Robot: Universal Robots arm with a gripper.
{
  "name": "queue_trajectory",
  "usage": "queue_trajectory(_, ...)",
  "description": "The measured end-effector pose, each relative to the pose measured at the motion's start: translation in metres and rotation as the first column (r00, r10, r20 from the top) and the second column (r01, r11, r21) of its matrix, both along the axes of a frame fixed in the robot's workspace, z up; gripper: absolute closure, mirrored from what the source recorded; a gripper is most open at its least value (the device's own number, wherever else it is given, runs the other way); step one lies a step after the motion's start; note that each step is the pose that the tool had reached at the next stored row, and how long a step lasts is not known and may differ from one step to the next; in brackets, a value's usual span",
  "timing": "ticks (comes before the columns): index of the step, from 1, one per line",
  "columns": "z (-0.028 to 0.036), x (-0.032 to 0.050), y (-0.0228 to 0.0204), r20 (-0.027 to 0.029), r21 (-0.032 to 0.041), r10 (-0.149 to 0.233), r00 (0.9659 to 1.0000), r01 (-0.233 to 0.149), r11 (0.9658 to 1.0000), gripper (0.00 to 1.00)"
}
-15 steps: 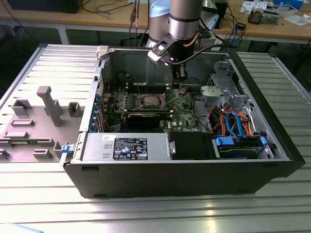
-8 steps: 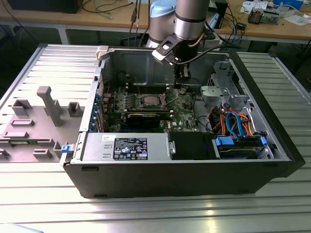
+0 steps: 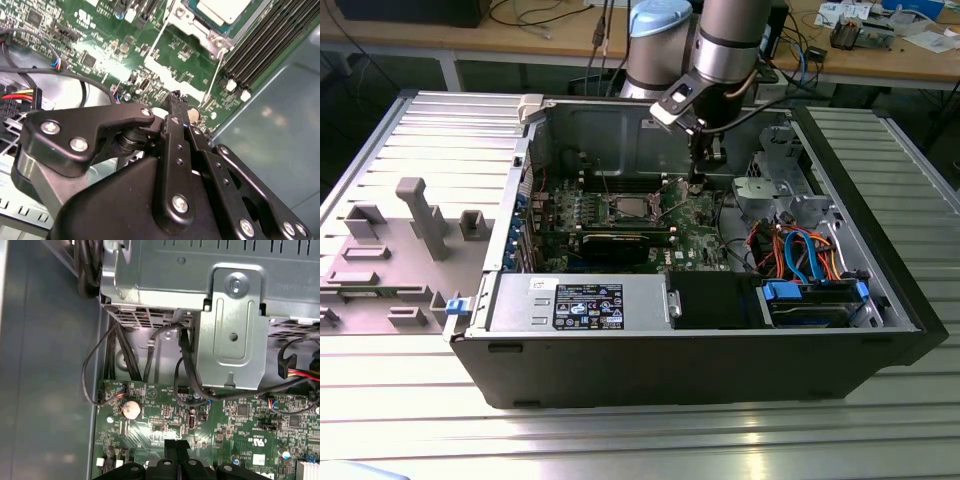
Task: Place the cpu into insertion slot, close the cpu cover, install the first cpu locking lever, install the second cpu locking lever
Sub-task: 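Close the cpu cover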
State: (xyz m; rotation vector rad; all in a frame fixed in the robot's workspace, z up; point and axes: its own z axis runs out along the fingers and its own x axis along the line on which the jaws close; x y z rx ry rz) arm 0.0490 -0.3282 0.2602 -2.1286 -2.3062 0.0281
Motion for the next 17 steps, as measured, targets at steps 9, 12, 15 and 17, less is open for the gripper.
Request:
queue_trajectory(9,-0.0115,0.0023,0.0003,-0.0026,-0.0002,0.005,1.0000,-0.005,1.0000,0.89)
queue_trajectory(12,-0.0118,-0.0005,0.0003,-0.0025,0.0001,0.005,1.0000,-0.005,1.0000,0.89)
queue_trajectory(15,-0.0118,-0.0046,0.0003,-0.0026,0.0001,0.005,1.0000,-0.005,1.0000,0.89)
queue_trajectory(17,-0.0119,-0.0073,0.0003,-0.0025,0.0001,0.005,1.0000,-0.005,1.0000,0.89)
